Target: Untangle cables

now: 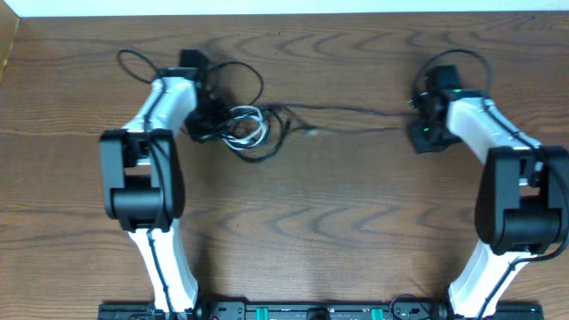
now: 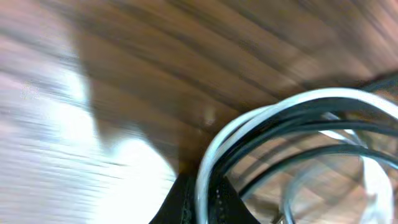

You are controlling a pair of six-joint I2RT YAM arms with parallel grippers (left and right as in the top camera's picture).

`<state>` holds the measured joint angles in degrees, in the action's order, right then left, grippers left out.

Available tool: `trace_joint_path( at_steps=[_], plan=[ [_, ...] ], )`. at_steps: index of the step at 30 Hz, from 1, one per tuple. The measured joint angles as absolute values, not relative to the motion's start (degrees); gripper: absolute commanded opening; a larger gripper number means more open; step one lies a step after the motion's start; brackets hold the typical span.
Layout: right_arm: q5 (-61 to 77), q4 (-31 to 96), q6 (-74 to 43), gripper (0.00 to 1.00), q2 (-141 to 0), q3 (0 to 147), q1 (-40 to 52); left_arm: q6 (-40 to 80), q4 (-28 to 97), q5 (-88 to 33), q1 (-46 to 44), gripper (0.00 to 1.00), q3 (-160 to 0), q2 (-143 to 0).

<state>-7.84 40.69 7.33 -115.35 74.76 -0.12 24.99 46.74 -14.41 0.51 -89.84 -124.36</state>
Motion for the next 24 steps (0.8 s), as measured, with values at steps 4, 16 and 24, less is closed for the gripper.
trace_joint_path(
  at_steps=[4,16,24],
  plan=[
    [-8.3,37.5,7.3,0.01,-115.9,75.2,-6.6,24.2,47.1,-16.0,5.0,0.08,-89.8,-124.4],
    [7.4,33.0,3.5,0.01,-116.8,75.6,-20.6,23.8,48.5,-20.8,8.5,0.07,-89.7,-124.4],
    [9.3,45.2,3.1,0.04,-120.3,83.9,-25.0,23.9,48.6,-18.5,9.3,0.08,-89.7,-124.5]
  ],
)
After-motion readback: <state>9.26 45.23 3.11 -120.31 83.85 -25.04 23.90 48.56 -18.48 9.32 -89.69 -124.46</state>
